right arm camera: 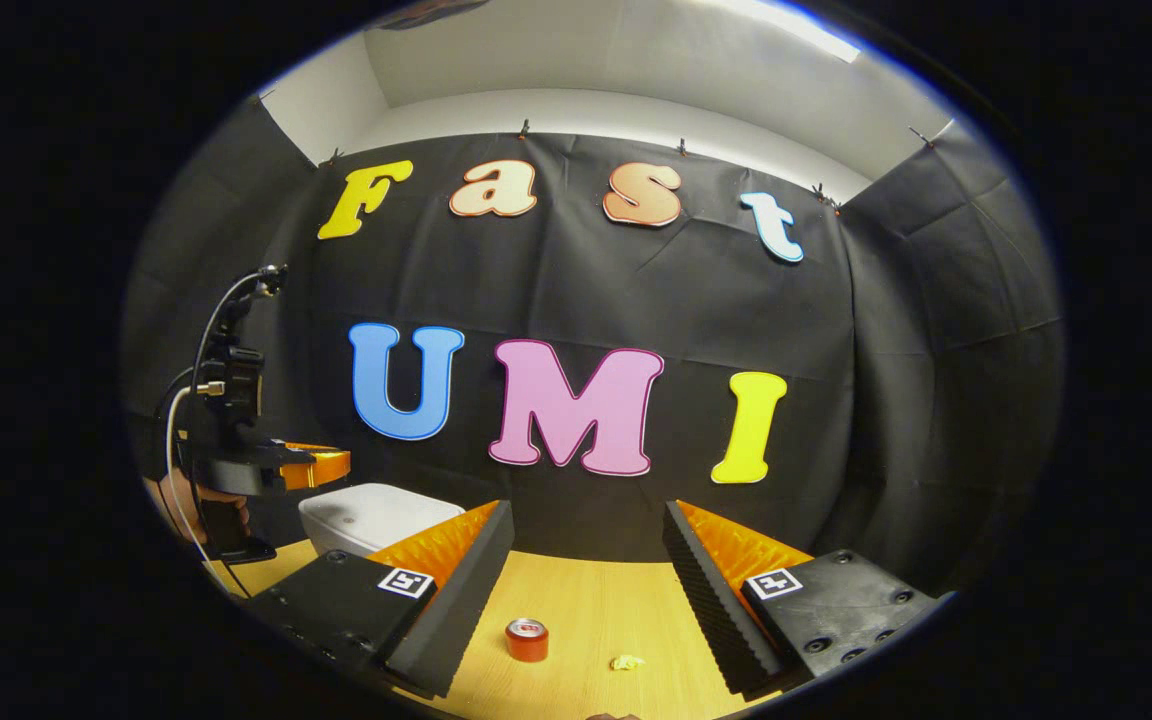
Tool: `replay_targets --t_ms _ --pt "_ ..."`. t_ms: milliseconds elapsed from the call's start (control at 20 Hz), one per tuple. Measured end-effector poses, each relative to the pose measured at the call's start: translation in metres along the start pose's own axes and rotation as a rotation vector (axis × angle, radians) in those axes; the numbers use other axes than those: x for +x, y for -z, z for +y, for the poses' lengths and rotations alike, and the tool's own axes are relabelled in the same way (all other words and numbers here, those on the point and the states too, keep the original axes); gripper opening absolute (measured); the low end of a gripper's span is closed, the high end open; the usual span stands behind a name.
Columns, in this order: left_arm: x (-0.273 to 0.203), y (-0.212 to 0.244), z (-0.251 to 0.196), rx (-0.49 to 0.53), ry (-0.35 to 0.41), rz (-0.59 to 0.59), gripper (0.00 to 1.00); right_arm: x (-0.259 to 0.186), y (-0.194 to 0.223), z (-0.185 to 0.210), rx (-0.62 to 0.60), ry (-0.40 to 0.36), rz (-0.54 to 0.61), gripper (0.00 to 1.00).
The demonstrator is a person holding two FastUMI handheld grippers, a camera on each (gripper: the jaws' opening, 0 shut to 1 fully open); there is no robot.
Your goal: Press the lid of the desktop garbage bin to open it, pick up the crumpled paper on the desktop and throw it into the bin, then pick up the pop can on the desktop and drop it into the bin, and finally close the garbage bin lid.
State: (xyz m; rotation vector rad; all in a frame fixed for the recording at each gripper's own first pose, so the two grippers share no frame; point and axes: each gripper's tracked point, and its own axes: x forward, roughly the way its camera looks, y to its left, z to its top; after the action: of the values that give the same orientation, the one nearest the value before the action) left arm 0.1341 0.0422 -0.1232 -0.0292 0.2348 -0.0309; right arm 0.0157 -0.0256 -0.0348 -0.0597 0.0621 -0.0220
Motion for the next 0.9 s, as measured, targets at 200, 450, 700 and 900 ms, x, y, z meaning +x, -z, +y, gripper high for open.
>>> replay_targets --t_ms 200,450,700,900 --pt "0.013 0.029 0.001 0.002 -0.013 0.062 0.06 0.004 0.013 -0.013 -0.005 0.031 0.027 0.97" --pt "0.019 0.053 0.002 0.032 0.002 0.106 0.05 0.005 0.022 -0.019 -0.011 0.041 0.048 0.97" --pt "0.018 0.078 0.004 0.003 -0.006 0.163 0.05 0.002 0.026 -0.022 -0.007 0.047 0.054 0.97" --pt "0.017 0.081 0.004 0.058 -0.005 0.162 0.06 -0.001 0.03 -0.024 0.001 0.053 0.061 0.97"
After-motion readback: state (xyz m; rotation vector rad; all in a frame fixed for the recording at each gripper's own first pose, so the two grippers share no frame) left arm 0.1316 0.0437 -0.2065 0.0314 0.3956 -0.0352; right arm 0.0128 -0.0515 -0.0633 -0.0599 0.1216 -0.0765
